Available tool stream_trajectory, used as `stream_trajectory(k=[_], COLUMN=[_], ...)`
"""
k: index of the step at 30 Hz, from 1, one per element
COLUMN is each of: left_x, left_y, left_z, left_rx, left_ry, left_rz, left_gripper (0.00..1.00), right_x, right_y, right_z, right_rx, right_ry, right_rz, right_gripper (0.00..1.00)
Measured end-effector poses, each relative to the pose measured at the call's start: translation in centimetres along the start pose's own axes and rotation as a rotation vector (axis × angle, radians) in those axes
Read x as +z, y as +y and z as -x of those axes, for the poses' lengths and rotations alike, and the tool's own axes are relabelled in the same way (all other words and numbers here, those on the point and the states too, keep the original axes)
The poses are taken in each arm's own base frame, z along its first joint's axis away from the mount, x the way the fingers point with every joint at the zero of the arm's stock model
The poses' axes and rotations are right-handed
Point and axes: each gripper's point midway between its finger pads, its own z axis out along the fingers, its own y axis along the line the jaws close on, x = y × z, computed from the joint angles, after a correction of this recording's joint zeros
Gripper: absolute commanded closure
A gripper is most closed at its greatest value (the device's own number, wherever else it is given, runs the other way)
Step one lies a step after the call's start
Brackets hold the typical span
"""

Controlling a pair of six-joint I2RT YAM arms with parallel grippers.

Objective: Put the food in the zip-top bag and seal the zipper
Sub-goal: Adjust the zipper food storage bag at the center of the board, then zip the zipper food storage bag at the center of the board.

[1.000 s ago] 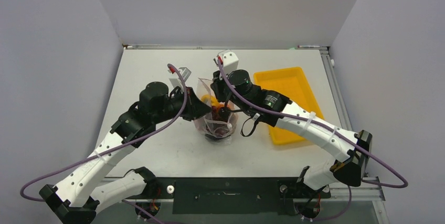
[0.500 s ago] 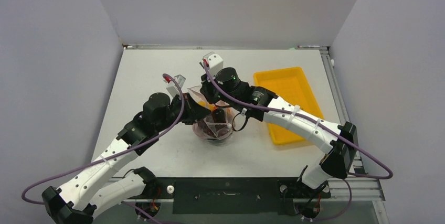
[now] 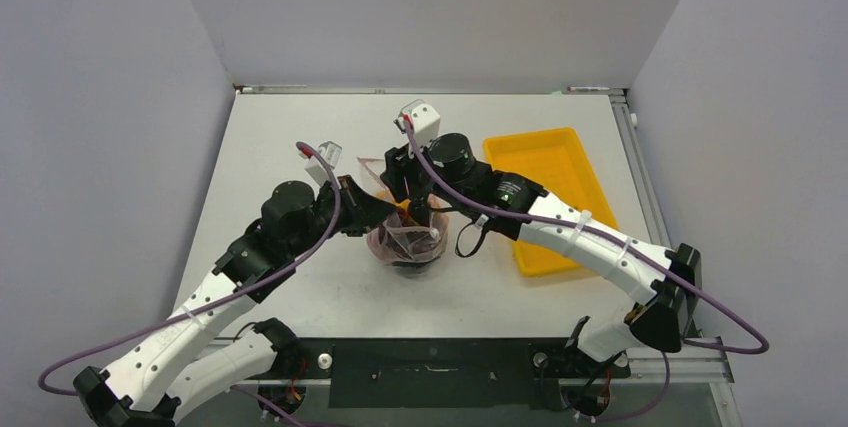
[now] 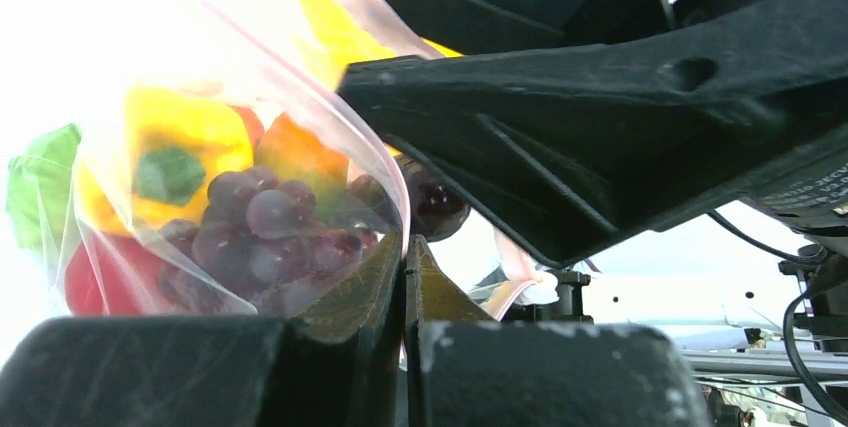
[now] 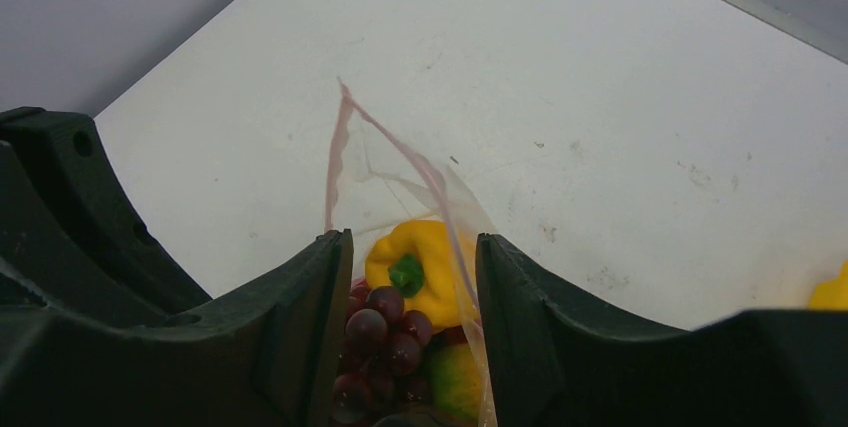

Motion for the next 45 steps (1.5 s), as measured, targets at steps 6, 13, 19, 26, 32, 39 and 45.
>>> stream_trajectory(k=[6, 13, 19, 26, 32, 39, 45], left_x=[-0.5, -0.4, -0.4, -0.4, -0.4, -0.7, -0.7], left_y=[-0.2, 0.3, 0.3, 0.3, 0.5, 0.4, 0.4], left_z=[0.5, 0.2, 0.2, 0.2, 0.2, 0.4, 0.5], left_rx=[0.002, 0.001, 0.001, 0.001, -0.002, -0.002, -0.003], left_ry=[-0.028, -0.025, -0.025, -0.03, -0.035, -0.048, -0.051], left_rz=[-0.004, 0.005, 0.007, 0.004, 0.005, 0.003, 0.005], left_gripper=[1.0, 1.0, 1.0, 1.0, 1.0, 1.0, 1.0], right_x=[-3.0, -7.4, -10.3, -12.5, -12.8, -12.5, -12.6], right_y=[-0.3, -0.7, -0.8, 0.8, 2.5, 3.3, 3.8], right_z=[2.0, 2.4, -0.5, -3.3, -5.5, -7.5, -8.1], right_rx=[0.017, 0.051, 0.069, 0.072, 0.084, 0.1, 0.091], right_ry=[-0.077, -0.161, -0.167, -0.154, -0.117, -0.075, -0.077], right_rz=[-0.002, 0.016, 0.048, 0.142, 0.196, 0.203, 0.178], right_gripper=[0.39, 0.37, 0.37, 0.36, 0.36, 0.4, 0.42])
